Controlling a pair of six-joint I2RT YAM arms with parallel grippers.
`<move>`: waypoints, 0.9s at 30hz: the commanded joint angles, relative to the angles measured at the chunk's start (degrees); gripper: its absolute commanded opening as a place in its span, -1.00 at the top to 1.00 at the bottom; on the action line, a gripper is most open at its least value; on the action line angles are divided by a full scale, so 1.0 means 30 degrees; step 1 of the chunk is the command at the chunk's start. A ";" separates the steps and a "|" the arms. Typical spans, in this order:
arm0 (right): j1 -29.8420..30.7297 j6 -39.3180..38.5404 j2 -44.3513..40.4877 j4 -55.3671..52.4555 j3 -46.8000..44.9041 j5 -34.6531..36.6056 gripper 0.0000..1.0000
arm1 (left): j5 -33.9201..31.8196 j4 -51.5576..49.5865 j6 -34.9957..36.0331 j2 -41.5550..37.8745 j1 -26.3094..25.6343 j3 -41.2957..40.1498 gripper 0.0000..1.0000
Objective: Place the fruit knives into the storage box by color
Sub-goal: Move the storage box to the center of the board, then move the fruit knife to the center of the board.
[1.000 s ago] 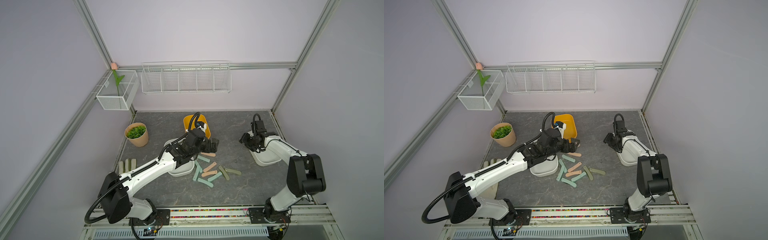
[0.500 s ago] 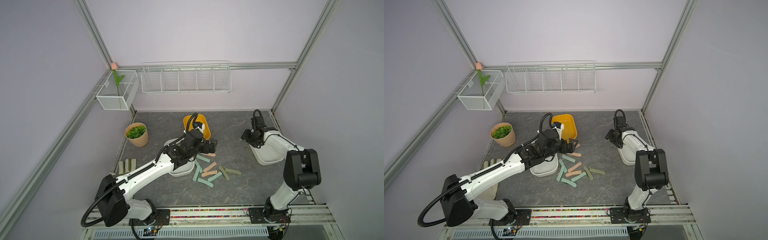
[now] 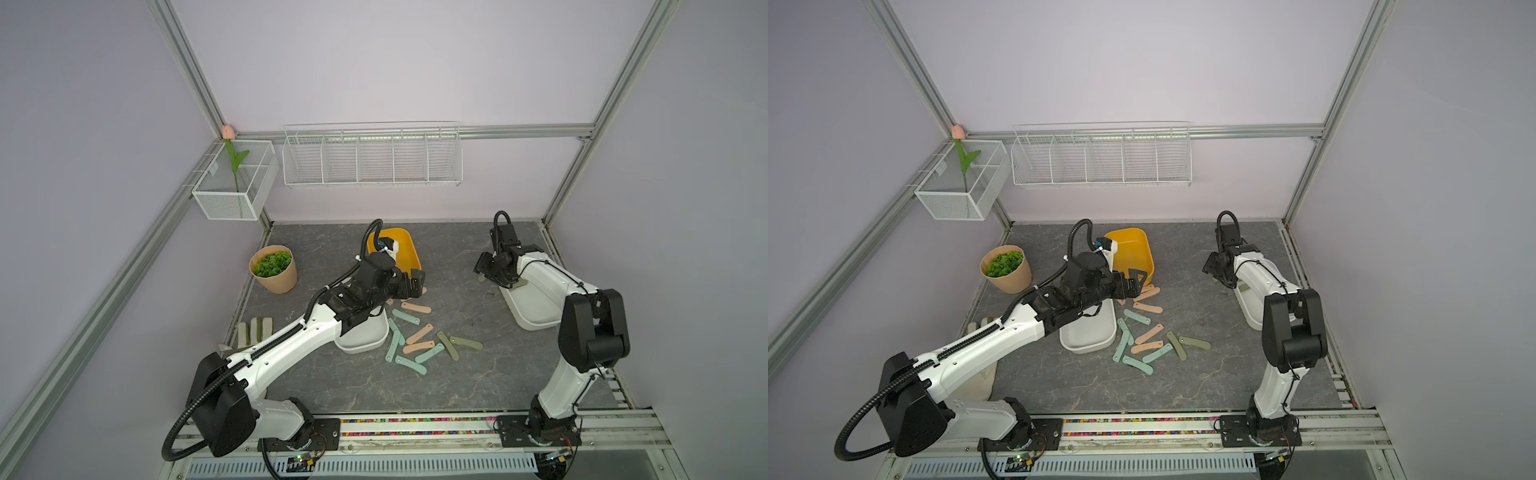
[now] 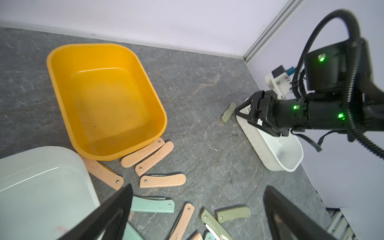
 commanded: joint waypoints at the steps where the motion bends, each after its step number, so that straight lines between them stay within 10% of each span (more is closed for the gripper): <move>1: 0.0055 0.1301 0.1138 -0.1389 0.1103 0.1698 -0.32 | 0.0409 0.0642 0.0262 -0.0548 0.0319 -0.0118 -0.99; 27: 0.1144 0.3609 0.6544 -0.4621 0.6491 0.4684 -0.30 | 0.1842 0.2631 0.0508 0.0157 0.0525 -0.0346 -0.99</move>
